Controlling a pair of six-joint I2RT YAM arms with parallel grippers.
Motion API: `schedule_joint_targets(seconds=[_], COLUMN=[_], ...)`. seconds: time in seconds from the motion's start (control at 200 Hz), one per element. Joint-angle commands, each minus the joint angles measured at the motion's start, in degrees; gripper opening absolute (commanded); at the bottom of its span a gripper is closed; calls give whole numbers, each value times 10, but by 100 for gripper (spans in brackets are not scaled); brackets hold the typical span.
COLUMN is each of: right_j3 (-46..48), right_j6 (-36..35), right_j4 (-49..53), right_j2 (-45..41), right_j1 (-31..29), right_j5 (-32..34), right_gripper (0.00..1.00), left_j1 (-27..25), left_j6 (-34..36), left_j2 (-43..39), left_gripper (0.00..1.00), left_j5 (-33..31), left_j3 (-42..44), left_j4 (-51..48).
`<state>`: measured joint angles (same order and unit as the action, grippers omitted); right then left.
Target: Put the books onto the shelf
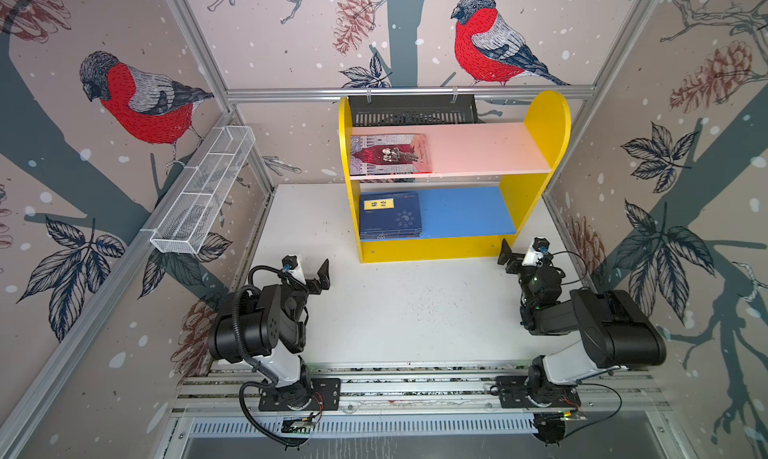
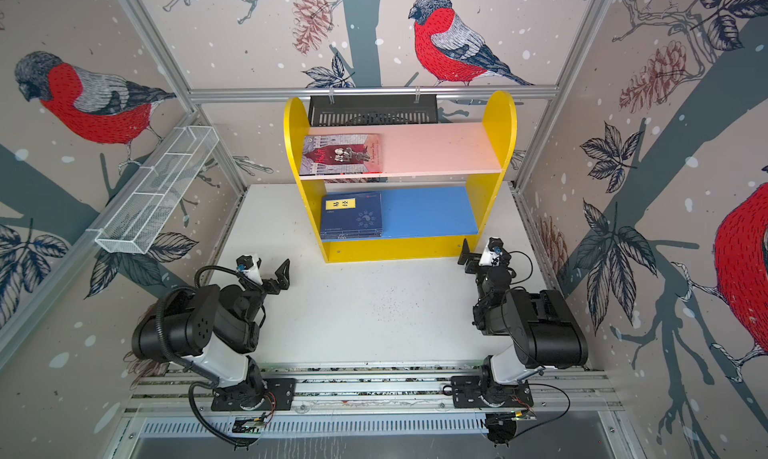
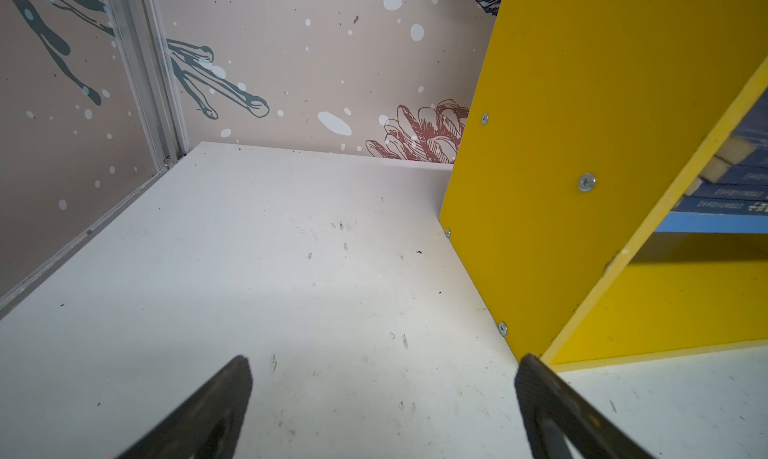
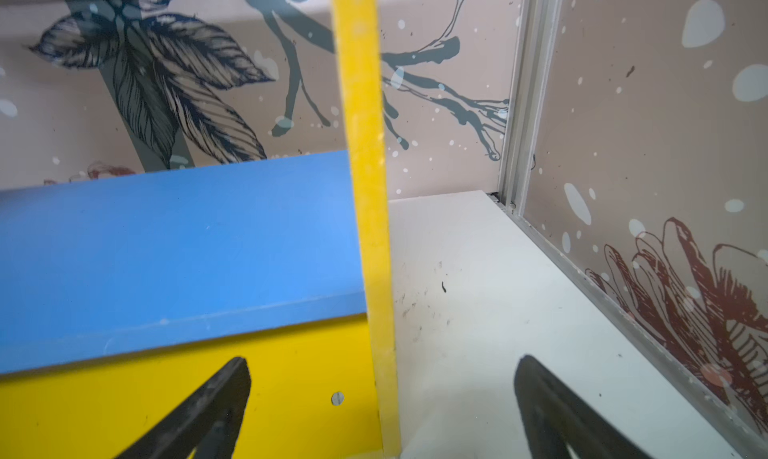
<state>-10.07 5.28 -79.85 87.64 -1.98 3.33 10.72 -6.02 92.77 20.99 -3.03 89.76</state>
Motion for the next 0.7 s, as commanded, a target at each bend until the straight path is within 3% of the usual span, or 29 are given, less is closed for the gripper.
schedule_joint_targets(seconds=[0.0, 0.18, 0.295, 0.415, 0.695], right_j3=[13, -3, -13, -3, -11], right_j6=[-31, -17, 2, 2, -3], right_j4=[-14, 17, 41, 23, 34], right_j2=[4, 5, 1, 0, 3], right_j1=[-10, -2, 32, 33, 14], right_j5=[61, 67, -2, -7, 46], right_gripper=[100, 100, 99, 100, 100], left_j1=[0, 0, 0, 0, 0], left_j6=[4, 5, 5, 4, 4], left_j2=[0, -1, -1, -1, -1], left_gripper=[99, 99, 99, 99, 99], left_j5=[5, 5, 5, 6, 5], left_j3=[-2, -2, -2, -2, -3], left_j4=[96, 94, 94, 94, 95])
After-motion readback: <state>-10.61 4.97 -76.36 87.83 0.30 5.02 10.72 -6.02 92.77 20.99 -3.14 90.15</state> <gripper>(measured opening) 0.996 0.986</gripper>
